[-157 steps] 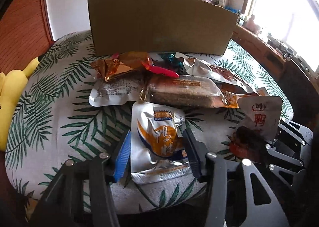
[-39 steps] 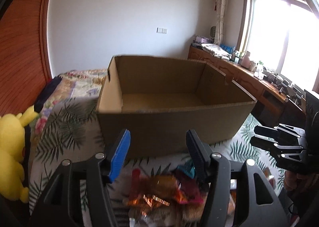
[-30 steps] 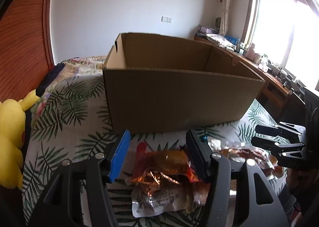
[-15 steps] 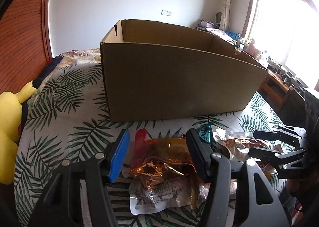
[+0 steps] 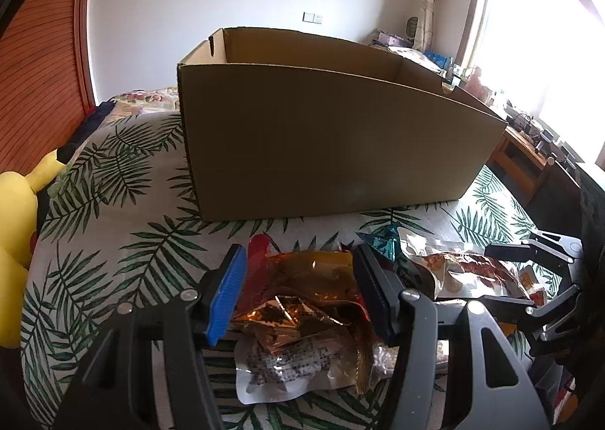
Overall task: Organize snacks
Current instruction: 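Lower the left tool onto the orange wrapped cake while the right tool reaches the chicken-feet packet, then grasp the orange wrapped cake with the left tool while the right tool grips the chicken-feet packet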
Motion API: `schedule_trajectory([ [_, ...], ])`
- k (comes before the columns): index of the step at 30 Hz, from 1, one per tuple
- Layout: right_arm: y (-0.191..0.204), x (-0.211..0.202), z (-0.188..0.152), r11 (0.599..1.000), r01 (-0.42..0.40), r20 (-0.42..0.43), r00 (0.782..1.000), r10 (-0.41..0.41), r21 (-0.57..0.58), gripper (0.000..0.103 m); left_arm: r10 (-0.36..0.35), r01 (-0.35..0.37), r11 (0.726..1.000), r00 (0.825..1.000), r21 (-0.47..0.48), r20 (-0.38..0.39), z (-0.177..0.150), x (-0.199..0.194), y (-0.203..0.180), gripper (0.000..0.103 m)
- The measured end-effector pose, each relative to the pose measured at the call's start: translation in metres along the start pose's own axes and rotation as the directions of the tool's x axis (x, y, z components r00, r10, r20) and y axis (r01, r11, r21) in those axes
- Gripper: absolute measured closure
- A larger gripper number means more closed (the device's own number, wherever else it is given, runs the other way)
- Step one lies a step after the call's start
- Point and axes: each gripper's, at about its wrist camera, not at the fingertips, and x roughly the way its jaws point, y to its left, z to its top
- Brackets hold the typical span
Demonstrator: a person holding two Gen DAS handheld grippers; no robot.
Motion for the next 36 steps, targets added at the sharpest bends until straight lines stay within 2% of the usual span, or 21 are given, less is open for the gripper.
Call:
schedule_trajectory([
  [9, -0.014, 0.017, 0.011, 0.999, -0.026, -0.038, 0.999, 0.027, 0.024, 0.024, -0.007, 0.007, 1.000, 1.000, 0.014, -0.017, 0.001, 0.005, -0.006, 0.044],
  [11, -0.017, 0.023, 0.010, 1.000, 0.019, -0.062, 0.998, -0.018, 0.021, 0.025, -0.009, 0.009, 1.000, 1.000, 0.014, -0.020, 0.001, 0.005, -0.006, 0.044],
  [13, -0.011, 0.024, 0.009, 0.997, 0.065, -0.057, 0.996, -0.066, -0.031, 0.031, -0.010, 0.011, 1.000, 1.000, 0.014, -0.022, 0.001, 0.005, -0.005, 0.044],
  [14, -0.009, 0.023, 0.008, 0.997, 0.072, -0.053, 0.996, -0.074, -0.036, 0.032, -0.010, 0.011, 1.000, 1.000, 0.016, -0.023, 0.001, 0.005, -0.005, 0.044],
  [16, -0.009, 0.021, 0.007, 0.997, 0.074, -0.042, 0.996, -0.075, -0.034, 0.044, -0.010, 0.010, 1.000, 1.000, 0.017, -0.027, 0.002, 0.007, -0.005, 0.044],
  [19, -0.012, 0.019, 0.007, 0.997, 0.077, -0.032, 0.996, -0.078, -0.021, 0.052, -0.007, 0.008, 1.000, 1.000, 0.022, -0.031, 0.003, 0.009, -0.007, 0.044],
  [22, -0.014, 0.018, 0.006, 0.997, 0.075, -0.023, 0.997, -0.076, -0.007, 0.054, -0.007, 0.008, 1.000, 0.999, 0.029, -0.034, 0.004, 0.011, -0.010, 0.041],
  [25, -0.014, 0.018, 0.006, 0.997, 0.077, -0.019, 0.997, -0.077, -0.006, 0.054, 0.019, -0.016, 0.999, 0.999, 0.044, -0.049, 0.005, 0.016, -0.013, 0.032],
  [29, -0.015, 0.018, 0.004, 0.997, 0.077, -0.015, 0.997, -0.077, -0.004, 0.054, 0.048, -0.043, 0.997, 0.994, 0.058, -0.097, 0.003, 0.030, -0.015, 0.032],
  [36, -0.014, 0.018, 0.002, 0.997, 0.078, -0.010, 0.997, -0.078, -0.002, 0.054, 0.043, -0.033, 0.997, 0.988, 0.070, -0.146, 0.009, 0.043, -0.016, 0.029],
])
